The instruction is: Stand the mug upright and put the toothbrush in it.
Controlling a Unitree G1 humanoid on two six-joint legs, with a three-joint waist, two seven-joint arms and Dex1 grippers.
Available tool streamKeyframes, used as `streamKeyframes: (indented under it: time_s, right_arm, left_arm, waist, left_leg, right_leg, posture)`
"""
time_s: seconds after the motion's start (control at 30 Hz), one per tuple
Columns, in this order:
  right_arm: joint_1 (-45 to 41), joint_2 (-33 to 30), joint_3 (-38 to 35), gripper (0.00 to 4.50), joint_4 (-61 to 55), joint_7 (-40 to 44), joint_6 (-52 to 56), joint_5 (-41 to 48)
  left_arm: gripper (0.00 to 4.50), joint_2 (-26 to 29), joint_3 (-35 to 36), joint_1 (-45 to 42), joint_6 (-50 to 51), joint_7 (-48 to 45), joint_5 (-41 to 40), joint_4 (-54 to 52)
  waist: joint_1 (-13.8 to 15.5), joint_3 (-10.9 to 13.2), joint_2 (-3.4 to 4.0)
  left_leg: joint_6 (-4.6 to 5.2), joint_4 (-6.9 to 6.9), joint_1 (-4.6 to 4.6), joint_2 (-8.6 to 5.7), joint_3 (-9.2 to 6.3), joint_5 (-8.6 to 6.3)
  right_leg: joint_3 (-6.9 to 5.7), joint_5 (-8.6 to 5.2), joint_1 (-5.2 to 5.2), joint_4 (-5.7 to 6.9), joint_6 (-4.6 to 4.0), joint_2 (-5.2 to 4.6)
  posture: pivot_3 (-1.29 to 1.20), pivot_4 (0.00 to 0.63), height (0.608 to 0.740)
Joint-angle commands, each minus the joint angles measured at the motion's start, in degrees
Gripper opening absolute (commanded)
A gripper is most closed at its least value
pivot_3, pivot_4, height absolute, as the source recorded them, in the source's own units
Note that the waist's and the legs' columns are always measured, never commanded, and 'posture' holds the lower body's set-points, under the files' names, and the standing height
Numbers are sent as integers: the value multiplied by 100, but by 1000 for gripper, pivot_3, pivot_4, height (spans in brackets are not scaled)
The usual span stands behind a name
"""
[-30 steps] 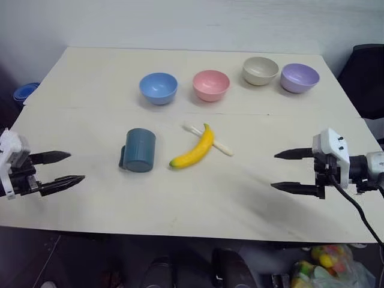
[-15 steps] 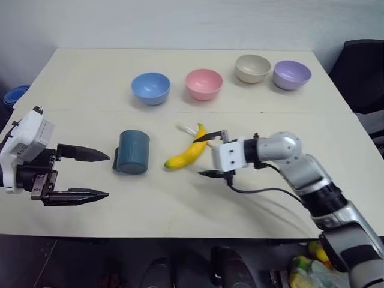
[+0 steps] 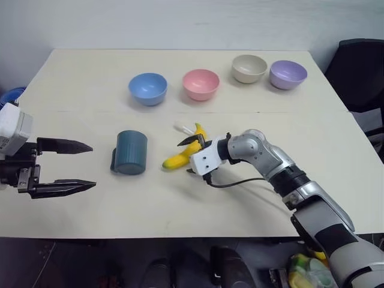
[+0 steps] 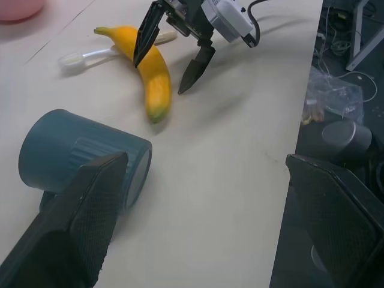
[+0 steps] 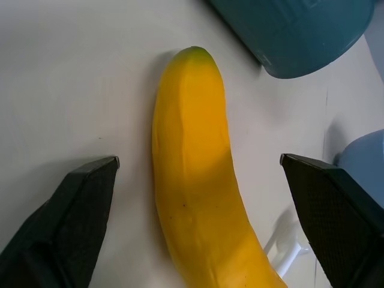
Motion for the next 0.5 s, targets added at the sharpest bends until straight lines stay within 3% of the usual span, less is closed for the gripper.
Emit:
streamKeyframes:
  time_s: [0.03, 0.2, 0.4, 0.5]
  right_arm:
    - [-64, 11, 43, 3887, 360, -26, -146, -152]
    - [-113, 93, -2, 2211, 595, -11, -110, -137]
    - [3, 3, 92, 2211, 597, 383, -137, -77]
    - [91, -11, 14, 1646, 463, 568, -50, 49]
  left_arm:
    - [4500, -29, 283, -16, 20, 103, 6, -164]
    - [4500, -94, 304, 5, 27, 172, -12, -229]
    - [4500, -122, 205, -62, -63, 242, 12, -205]
    - [4500, -125, 137, -99, -99, 262, 1, -182]
  waist:
    - [-4, 0, 0]
    - [-7, 0, 0]
    - [13, 0, 0]
    - [15, 0, 0]
  left_leg:
    - [0, 0, 0, 0, 0, 0]
    - [0, 0, 2, 0, -1, 0]
    - [0, 0, 3, -2, -6, 0]
    - [0, 0, 3, -2, -8, 0]
  right_leg:
    - [0, 0, 0, 1, 0, 0]
    - [2, 0, 1, 2, 0, -2]
    - [0, 0, 6, 0, -1, -5]
    - [-1, -1, 7, -1, -1, -6]
  posture:
    - [0, 150, 740]
    - [0, 150, 740]
    - [0, 150, 740]
    - [0, 150, 740]
